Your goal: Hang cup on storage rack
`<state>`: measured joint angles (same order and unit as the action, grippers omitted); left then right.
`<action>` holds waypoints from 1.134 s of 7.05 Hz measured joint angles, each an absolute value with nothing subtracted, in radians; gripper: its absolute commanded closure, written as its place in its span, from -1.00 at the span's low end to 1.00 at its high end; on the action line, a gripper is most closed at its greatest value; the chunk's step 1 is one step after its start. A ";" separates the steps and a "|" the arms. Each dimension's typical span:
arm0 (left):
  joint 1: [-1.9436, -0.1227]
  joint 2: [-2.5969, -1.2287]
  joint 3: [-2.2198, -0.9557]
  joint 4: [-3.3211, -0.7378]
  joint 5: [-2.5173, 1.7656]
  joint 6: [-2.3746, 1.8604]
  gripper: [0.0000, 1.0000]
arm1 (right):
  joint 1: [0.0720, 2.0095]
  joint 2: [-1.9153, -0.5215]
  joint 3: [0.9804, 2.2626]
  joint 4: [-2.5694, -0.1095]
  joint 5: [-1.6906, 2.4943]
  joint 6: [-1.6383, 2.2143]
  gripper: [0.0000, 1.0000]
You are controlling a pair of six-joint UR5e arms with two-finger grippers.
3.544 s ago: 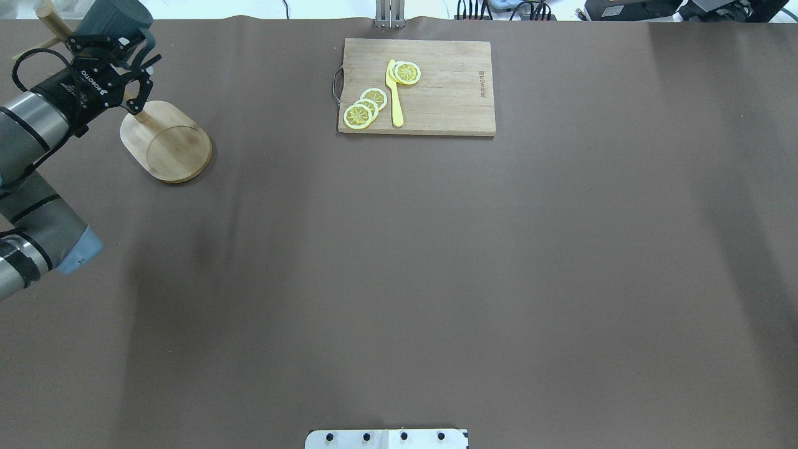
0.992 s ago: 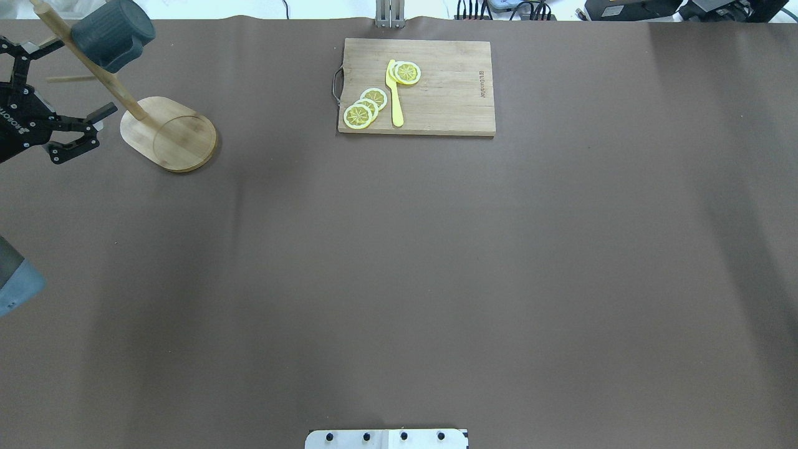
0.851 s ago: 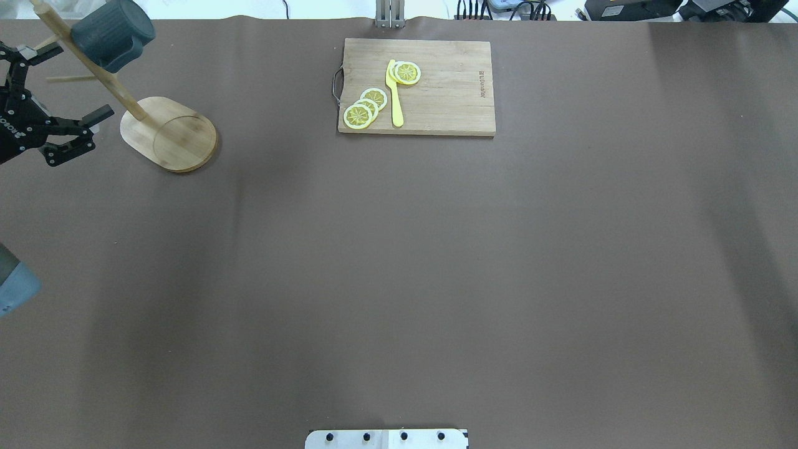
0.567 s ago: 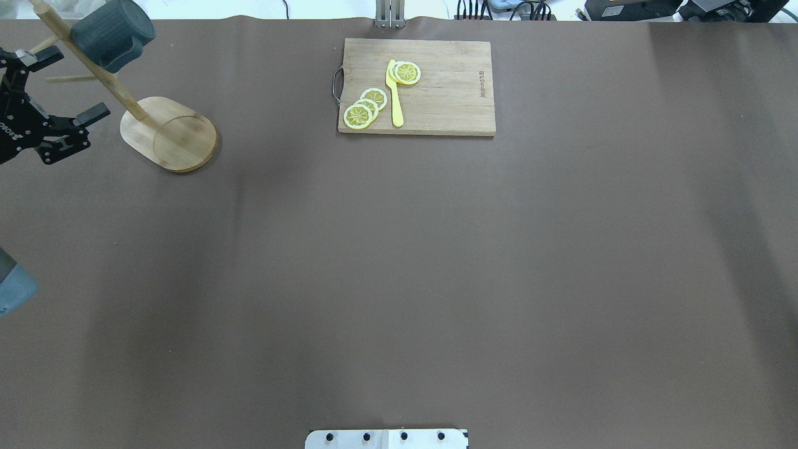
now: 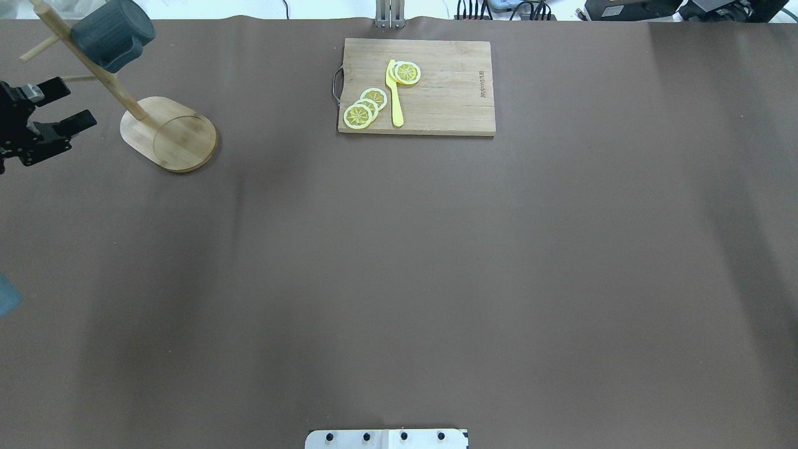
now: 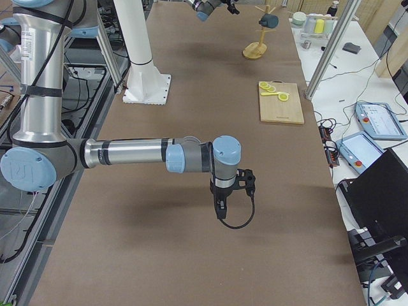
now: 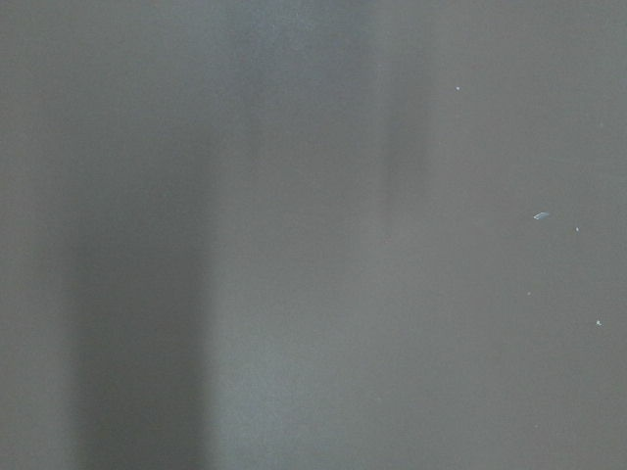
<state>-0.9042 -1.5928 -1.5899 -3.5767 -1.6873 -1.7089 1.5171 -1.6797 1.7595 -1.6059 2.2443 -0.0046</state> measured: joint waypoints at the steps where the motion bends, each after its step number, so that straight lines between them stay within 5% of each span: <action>1: -0.906 -1.576 -1.590 -3.571 -1.722 -1.579 -0.97 | 1.517 -1.680 1.760 -1.606 2.244 -0.005 -1.00; 8: -1.005 -1.486 -1.628 -3.433 -1.849 -0.897 -0.97 | 1.517 -1.678 1.758 -1.605 2.244 -0.005 -1.00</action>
<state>-1.0054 -1.4861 -1.6280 -3.4335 -1.8490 -0.8969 1.5171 -1.6782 1.7584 -1.6048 2.2442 -0.0046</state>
